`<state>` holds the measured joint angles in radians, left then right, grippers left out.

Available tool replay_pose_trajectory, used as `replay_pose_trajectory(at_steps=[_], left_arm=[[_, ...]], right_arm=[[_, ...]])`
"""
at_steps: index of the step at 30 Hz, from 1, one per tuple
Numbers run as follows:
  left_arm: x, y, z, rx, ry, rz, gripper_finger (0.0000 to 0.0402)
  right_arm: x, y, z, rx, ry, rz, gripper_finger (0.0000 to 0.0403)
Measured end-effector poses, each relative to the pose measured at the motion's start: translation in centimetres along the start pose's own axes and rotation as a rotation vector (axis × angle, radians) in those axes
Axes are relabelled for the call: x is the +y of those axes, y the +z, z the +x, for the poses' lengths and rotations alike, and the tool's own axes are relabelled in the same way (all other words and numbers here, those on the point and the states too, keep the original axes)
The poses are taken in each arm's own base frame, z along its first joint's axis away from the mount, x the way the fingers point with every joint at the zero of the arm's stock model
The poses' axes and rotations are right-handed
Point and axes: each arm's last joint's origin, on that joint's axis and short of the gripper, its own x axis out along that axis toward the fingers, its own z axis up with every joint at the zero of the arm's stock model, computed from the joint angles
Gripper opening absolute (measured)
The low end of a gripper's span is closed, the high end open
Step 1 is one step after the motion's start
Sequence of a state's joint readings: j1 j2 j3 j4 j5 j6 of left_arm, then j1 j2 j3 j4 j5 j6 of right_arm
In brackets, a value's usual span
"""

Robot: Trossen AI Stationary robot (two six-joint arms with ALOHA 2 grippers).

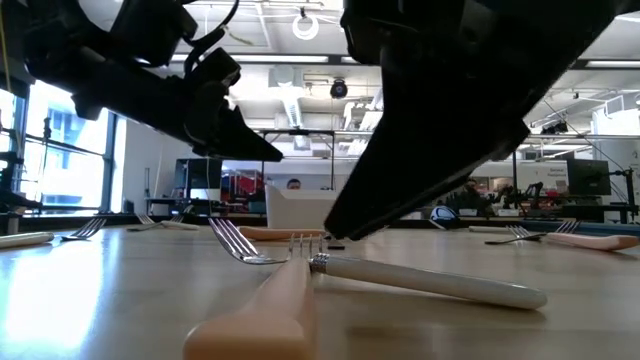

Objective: Sort silverware by color (type)
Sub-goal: Put the bottom center white fork into the black bin

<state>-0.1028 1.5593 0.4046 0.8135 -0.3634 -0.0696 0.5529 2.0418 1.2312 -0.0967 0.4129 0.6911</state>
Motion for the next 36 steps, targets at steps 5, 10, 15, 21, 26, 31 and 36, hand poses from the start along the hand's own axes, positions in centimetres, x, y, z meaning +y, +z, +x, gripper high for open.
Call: replay_pose_trajectory(at_steps=[5,10,15,21,26,31,36], left_arm=[[-0.48,-0.03,-0.18,-0.001,-0.010,0.006,0.0000],[-0.57,-0.03,-0.26,-0.006,0.028,0.005,0.0000],[-0.51,-0.03,-0.25,-0.006,0.039,0.005,0.0000],[-0.51,-0.03,-0.25,-0.006,0.039,0.011,0.0001],[-0.51,-0.03,-0.25,-0.006,0.040,0.022,0.0001],[-0.56,-0.04,-0.27,-0.006,0.038,0.020,0.0001],[-0.87,-0.02,-0.38,-0.010,0.025,0.013,0.0001]], right_arm=[[-0.06,-0.19,0.19,0.009,-0.004,0.024,0.0155],[-0.14,-0.78,0.80,0.042,0.004,0.032,0.0145],[-0.20,-0.79,0.85,0.050,0.007,0.034,0.0144],[-0.53,-0.58,0.99,0.062,0.008,0.060,0.0144],[-0.64,-0.58,1.00,0.078,0.012,0.063,0.0144],[-0.73,-0.68,0.97,0.091,0.002,0.056,0.0144],[-0.87,-0.74,0.92,0.109,-0.003,0.014,0.0144]])
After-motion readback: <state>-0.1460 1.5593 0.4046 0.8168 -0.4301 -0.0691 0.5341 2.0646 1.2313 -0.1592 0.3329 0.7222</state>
